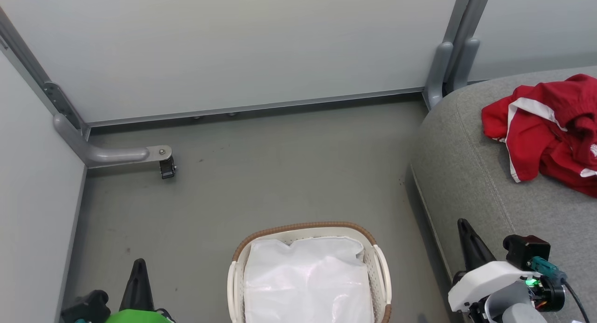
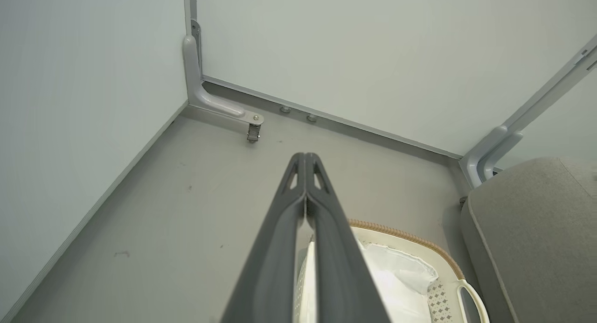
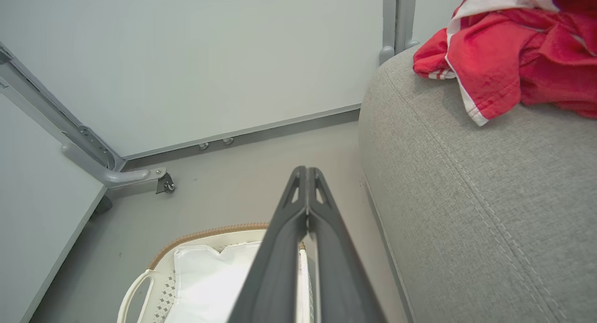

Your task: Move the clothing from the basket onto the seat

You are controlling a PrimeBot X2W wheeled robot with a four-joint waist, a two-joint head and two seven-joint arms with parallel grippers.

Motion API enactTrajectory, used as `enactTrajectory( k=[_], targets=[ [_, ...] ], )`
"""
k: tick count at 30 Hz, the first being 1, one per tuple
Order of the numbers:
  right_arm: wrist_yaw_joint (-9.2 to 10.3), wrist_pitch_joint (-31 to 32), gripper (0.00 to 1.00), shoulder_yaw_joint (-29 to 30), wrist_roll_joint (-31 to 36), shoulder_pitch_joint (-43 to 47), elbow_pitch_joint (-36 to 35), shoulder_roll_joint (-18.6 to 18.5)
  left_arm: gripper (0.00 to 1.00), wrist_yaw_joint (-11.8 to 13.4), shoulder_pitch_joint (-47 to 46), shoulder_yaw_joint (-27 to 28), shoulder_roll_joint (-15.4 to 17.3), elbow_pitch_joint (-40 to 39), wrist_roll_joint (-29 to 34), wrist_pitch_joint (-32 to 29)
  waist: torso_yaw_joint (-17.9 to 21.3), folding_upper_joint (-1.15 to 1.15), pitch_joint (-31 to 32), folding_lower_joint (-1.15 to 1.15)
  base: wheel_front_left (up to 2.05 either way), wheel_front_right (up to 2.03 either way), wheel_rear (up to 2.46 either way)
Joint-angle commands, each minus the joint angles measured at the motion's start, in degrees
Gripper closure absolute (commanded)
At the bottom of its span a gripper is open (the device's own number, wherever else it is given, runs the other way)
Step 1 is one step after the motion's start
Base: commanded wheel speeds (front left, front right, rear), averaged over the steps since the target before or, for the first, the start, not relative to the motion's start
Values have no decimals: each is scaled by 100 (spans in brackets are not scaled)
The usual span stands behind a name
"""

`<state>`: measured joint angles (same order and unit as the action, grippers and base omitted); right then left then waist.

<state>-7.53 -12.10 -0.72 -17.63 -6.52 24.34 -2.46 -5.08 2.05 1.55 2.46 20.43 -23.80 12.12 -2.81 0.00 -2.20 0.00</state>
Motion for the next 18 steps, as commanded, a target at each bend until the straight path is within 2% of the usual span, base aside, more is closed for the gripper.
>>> enactTrajectory(
  k=[1, 18],
  targets=[
    [1, 53, 100, 40, -275, -74, -138, -27, 100, -36, -146, 30, 22, -119, -254, -49, 4, 0, 2, 0, 0, 0, 0],
    [2, 450, 100, 182, -1919, -37, -368, -34, 100, -85, -307, 128, 30, -259, -1762, -453, 45, 0, 32, 0, 0, 0, 0]
  ],
)
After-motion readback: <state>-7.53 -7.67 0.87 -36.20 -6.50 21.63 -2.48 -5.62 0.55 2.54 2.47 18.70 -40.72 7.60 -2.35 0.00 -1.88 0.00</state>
